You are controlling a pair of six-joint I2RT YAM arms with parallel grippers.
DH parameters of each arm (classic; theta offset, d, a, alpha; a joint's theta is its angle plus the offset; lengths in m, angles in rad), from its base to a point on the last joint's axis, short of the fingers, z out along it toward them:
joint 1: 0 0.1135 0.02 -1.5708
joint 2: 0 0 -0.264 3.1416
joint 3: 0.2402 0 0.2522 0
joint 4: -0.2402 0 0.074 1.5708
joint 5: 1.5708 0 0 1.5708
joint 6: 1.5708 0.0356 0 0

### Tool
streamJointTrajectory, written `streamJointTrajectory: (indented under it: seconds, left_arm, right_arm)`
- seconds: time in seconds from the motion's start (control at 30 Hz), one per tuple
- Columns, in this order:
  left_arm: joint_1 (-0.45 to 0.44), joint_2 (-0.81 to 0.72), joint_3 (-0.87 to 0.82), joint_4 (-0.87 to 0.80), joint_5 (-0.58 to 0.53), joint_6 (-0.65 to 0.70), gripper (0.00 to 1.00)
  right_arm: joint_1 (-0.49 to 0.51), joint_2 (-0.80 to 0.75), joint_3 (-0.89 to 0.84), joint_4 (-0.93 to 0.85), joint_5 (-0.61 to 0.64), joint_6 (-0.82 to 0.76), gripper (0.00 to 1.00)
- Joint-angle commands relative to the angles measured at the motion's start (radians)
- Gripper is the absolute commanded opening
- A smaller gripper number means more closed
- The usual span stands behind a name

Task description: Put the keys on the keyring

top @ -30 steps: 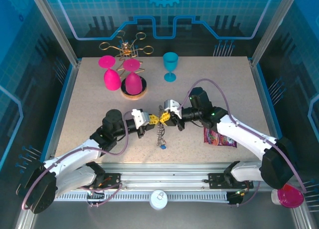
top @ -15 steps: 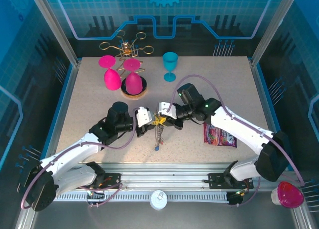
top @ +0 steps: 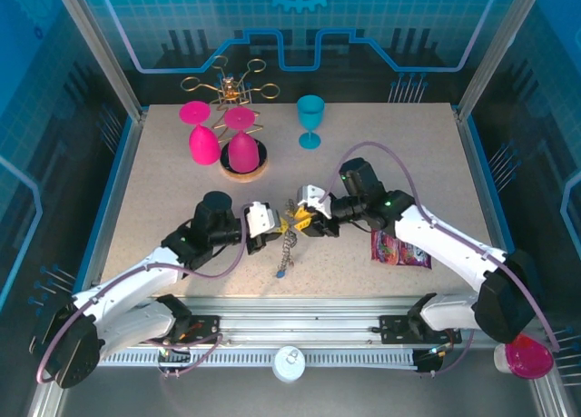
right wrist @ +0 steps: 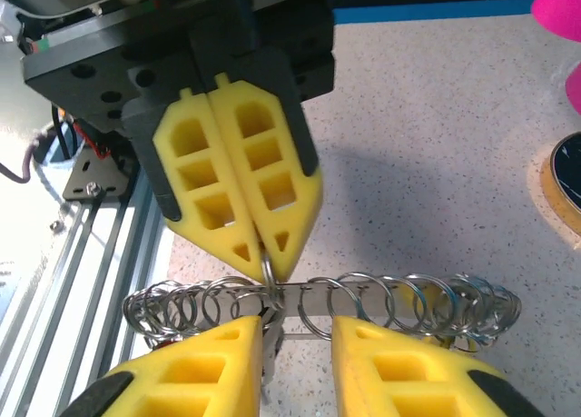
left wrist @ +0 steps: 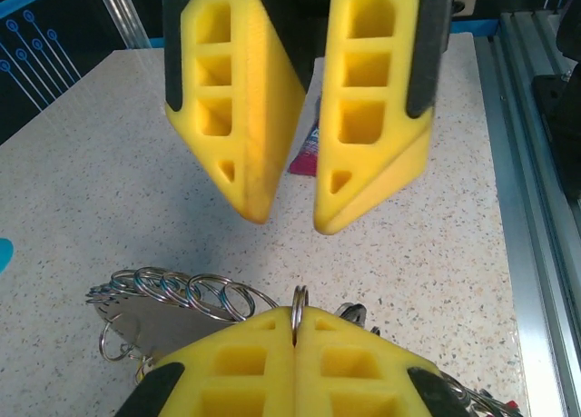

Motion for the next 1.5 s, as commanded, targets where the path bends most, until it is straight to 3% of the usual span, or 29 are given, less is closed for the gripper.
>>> streamJointTrajectory:
  seconds: [0.0,0.4,0.7,0.8,0.87,0.97,1.0,1.1,1.23,1.47]
  left_arm:
    - [0.002,-0.029,-0.007,0.136,0.025,-0.048,0.0]
    - [0.005,-0.024,-0.029,0.206,0.064,-0.086,0.0]
    - [0.006,-0.01,-0.043,0.277,0.064,-0.118,0.0]
    - [0.006,-0.002,-0.049,0.31,0.066,-0.136,0.0]
    - [0.007,0.001,-0.048,0.309,0.063,-0.14,0.0]
    - [0.007,-0.004,-0.031,0.238,0.035,-0.118,0.0]
    - [0.007,-0.007,-0.022,0.202,0.031,-0.1,0.06]
    - [0.007,-0.011,0.018,0.074,0.011,-0.046,0.09]
    - [0.007,0.001,0.074,-0.078,0.002,0.027,0.09]
    - [0.008,0.038,0.159,-0.26,0.023,0.107,0.11]
  right_arm:
    - [-0.008,-0.003,-0.041,0.17,-0.114,0.076,0.28]
    - [-0.018,0.039,-0.07,0.235,-0.113,0.094,0.23]
    - [-0.013,0.066,-0.053,0.246,-0.157,0.097,0.13]
    - [-0.012,0.067,-0.051,0.266,-0.164,0.105,0.0]
    - [-0.013,0.061,-0.046,0.269,-0.164,0.108,0.0]
    - [-0.013,0.045,-0.019,0.188,-0.136,0.071,0.0]
    - [-0.011,0.043,0.009,0.139,-0.129,0.045,0.0]
    - [0.007,0.045,0.08,-0.037,-0.081,-0.045,0.0]
    - [0.049,0.074,0.181,-0.239,-0.004,-0.149,0.0]
    - [0.123,0.13,0.318,-0.437,0.116,-0.251,0.0]
